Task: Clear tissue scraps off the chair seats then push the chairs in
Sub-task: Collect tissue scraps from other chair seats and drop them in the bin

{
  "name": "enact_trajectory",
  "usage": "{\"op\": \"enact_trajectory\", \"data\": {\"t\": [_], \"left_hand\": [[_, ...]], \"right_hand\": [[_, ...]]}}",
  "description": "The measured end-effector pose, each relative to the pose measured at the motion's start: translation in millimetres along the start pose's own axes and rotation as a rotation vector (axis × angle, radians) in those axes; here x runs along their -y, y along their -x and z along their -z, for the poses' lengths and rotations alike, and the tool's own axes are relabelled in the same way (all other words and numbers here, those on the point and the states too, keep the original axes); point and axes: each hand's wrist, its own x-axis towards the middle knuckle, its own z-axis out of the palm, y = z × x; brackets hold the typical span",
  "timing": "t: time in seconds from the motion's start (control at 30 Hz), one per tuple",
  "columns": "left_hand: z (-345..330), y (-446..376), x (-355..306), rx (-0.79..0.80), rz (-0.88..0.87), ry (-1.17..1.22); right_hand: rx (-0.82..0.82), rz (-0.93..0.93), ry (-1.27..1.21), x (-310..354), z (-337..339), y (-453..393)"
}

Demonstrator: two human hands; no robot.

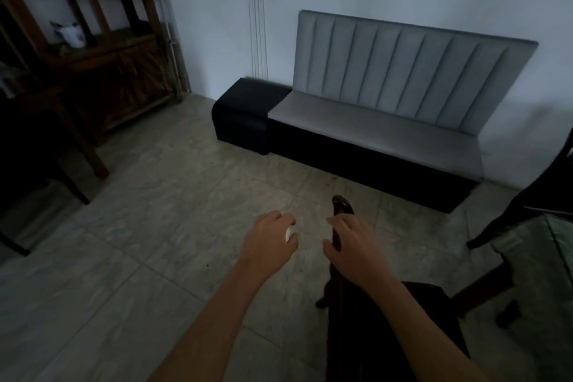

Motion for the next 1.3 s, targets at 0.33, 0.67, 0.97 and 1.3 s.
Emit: {"op": "enact_trajectory", "data": {"t": [0.33,0.67,0.97,1.3], "left_hand": [[49,-27,78,0.014,-0.003,0.009],[41,-138,152,0.082,0.012,0.032],[11,-322,166,0.104,-0.069,0.104],[-72,-477,108,0.275,-0.253,0.204]], "right_hand": [[-0.013,-0.02,-0.03,77,-34,-59],[-0.036,-0.075,-0.064,78,-79,-184],[-0.051,-0.169,-0.13,29,-78,-334],[-0.157,-0.512,-0.159,-77,-41,-408]]}}
